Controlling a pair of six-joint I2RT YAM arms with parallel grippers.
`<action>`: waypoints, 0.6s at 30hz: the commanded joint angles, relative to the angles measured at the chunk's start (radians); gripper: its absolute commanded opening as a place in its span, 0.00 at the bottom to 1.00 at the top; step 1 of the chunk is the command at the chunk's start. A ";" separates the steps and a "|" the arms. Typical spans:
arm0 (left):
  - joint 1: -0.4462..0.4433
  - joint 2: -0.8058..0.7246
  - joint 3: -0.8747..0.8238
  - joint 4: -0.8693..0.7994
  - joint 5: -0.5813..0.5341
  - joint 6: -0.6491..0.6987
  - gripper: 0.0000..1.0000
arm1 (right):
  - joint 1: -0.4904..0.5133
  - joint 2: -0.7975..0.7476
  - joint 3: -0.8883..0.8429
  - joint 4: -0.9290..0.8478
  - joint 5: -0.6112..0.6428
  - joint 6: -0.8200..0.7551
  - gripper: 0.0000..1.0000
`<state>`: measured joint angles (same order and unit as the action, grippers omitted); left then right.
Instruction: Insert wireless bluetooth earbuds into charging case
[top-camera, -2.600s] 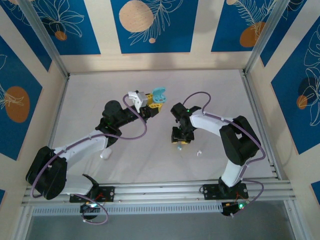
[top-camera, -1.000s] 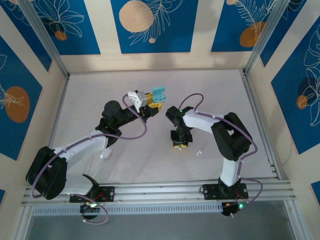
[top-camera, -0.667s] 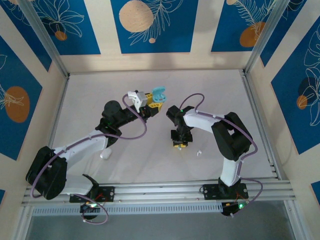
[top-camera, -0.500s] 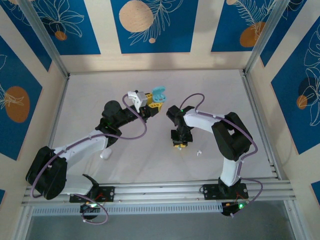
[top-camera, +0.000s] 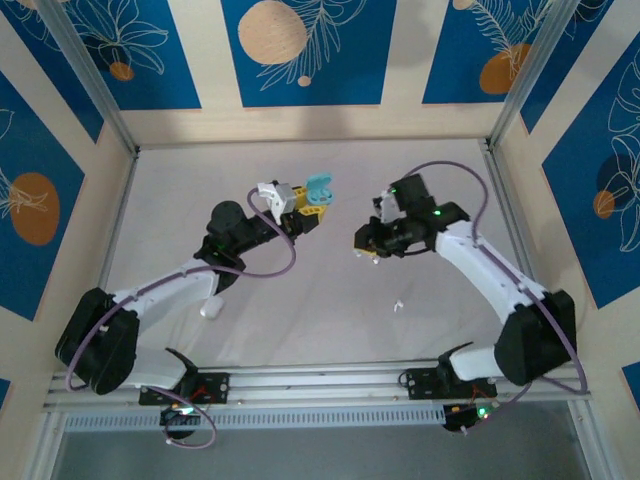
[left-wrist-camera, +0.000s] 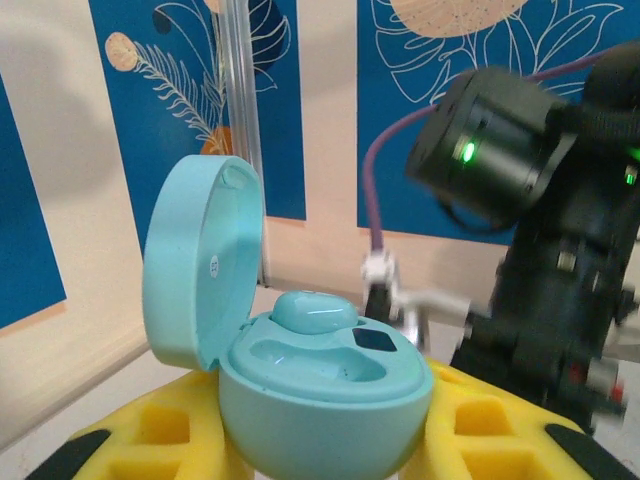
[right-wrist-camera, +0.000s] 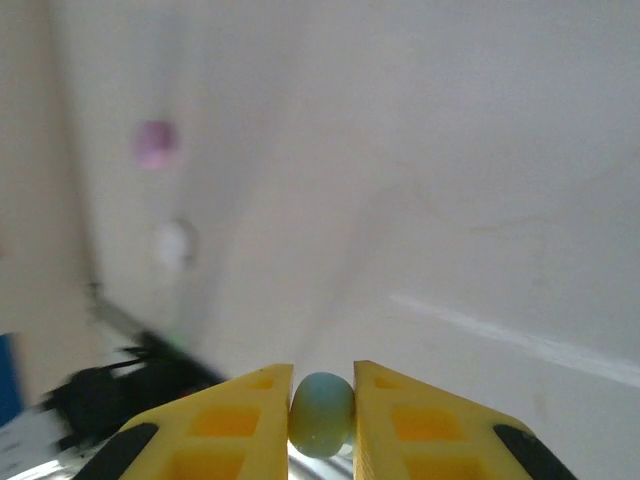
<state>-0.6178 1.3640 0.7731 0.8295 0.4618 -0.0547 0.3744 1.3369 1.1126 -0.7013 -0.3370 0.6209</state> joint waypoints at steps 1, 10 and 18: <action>-0.014 0.007 0.022 0.052 -0.002 -0.017 0.31 | -0.084 -0.070 -0.026 0.101 -0.394 0.034 0.20; -0.016 0.037 0.030 0.069 0.018 -0.021 0.31 | -0.180 -0.114 0.045 0.151 -0.648 0.068 0.20; -0.045 0.087 0.024 0.146 0.027 0.015 0.31 | -0.132 -0.142 0.144 0.153 -0.497 0.056 0.20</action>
<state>-0.6384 1.4296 0.7734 0.8883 0.4629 -0.0669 0.2169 1.2205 1.1942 -0.5488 -0.8726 0.6846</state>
